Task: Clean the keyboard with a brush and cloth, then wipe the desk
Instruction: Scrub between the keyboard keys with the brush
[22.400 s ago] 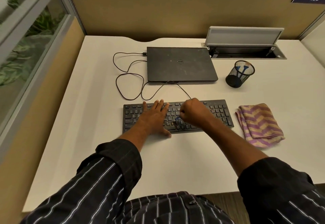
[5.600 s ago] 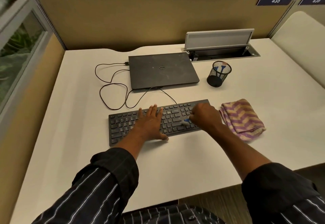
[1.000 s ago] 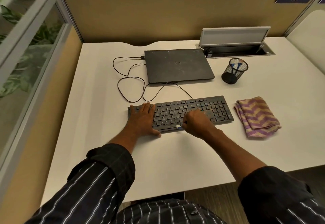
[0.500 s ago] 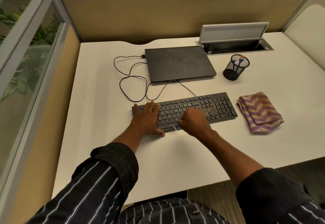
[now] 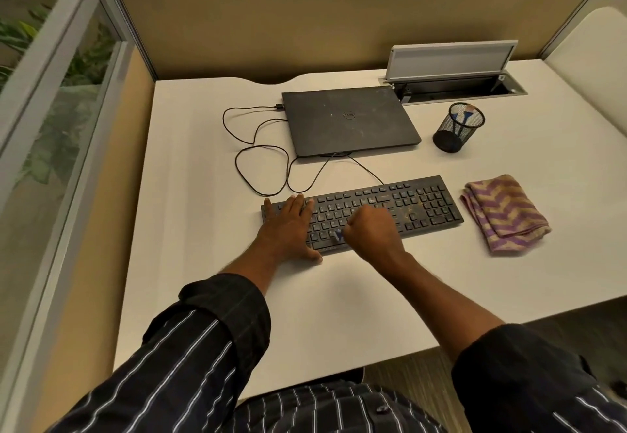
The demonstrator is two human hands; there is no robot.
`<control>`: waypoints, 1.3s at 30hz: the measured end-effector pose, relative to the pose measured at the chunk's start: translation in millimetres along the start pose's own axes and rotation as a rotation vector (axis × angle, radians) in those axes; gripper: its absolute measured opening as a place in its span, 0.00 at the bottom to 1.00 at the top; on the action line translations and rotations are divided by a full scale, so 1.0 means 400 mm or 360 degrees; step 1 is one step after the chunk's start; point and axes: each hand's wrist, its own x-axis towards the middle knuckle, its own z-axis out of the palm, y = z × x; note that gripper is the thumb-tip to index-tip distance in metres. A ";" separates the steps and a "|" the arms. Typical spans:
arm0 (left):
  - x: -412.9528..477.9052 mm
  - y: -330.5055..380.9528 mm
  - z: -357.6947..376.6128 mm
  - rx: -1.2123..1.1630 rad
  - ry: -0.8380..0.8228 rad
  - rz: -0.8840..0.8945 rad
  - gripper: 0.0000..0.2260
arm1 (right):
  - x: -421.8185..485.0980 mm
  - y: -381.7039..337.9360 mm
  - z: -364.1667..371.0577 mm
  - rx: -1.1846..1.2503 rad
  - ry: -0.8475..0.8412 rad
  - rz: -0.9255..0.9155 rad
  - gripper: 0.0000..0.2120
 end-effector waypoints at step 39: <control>-0.019 -0.033 0.008 0.0039 -0.0028 0.0015 0.59 | 0.007 -0.064 0.026 -0.0319 -0.0173 -0.0482 0.06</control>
